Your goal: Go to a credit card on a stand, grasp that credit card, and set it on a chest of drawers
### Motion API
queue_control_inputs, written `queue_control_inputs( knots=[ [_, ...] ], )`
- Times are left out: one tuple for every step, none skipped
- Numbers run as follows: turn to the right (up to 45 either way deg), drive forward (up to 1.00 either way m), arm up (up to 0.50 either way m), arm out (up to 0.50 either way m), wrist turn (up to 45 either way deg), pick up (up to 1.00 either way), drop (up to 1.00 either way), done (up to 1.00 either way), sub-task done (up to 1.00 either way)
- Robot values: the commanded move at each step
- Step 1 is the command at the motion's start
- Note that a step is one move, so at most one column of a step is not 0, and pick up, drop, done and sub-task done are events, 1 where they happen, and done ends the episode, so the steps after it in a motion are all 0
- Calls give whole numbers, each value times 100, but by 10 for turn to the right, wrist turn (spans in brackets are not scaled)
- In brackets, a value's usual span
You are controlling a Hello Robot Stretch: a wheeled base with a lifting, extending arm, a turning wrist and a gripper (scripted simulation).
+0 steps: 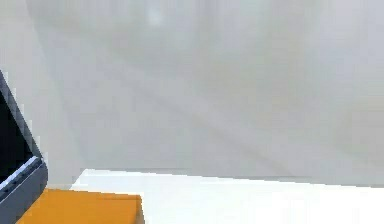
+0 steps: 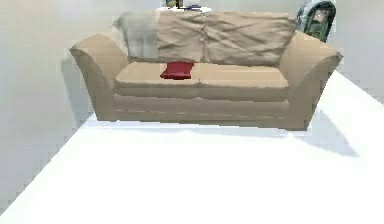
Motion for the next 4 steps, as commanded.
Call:
queue_control_inputs(
  knots=[
    [0, 25, 0, 0, 0, 0, 0, 0, 0],
    [-450, 0, 0, 0, 0, 0, 0, 0, 0],
    [-450, 0, 0, 0, 0, 0, 0, 0, 0],
    [-450, 0, 0, 0, 0, 0, 0, 0, 0]
  ],
)
